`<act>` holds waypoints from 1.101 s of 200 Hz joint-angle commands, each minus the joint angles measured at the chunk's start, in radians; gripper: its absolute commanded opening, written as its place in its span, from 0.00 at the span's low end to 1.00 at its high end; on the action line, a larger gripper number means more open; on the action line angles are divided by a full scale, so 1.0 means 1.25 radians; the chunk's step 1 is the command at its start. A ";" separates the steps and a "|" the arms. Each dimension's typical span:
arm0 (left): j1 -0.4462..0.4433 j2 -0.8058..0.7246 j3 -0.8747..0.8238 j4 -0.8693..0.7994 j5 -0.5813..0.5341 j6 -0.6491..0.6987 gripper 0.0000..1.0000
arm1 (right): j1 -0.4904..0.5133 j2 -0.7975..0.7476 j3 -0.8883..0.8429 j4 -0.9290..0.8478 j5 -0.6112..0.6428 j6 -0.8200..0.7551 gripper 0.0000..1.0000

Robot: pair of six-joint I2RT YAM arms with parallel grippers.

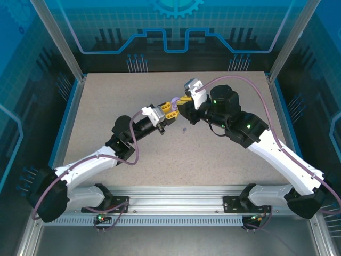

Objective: Insert wireless bluetooth earbuds into charging case

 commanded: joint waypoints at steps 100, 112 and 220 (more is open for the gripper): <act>-0.013 -0.021 0.033 0.012 0.000 0.005 0.00 | -0.005 -0.011 -0.023 -0.007 0.040 -0.051 0.19; -0.013 -0.021 0.034 0.010 0.001 0.005 0.00 | -0.005 -0.016 -0.025 -0.011 0.041 -0.064 0.19; -0.013 0.000 0.051 0.000 0.002 -0.025 0.00 | 0.005 0.035 0.037 -0.060 -0.022 -0.101 0.23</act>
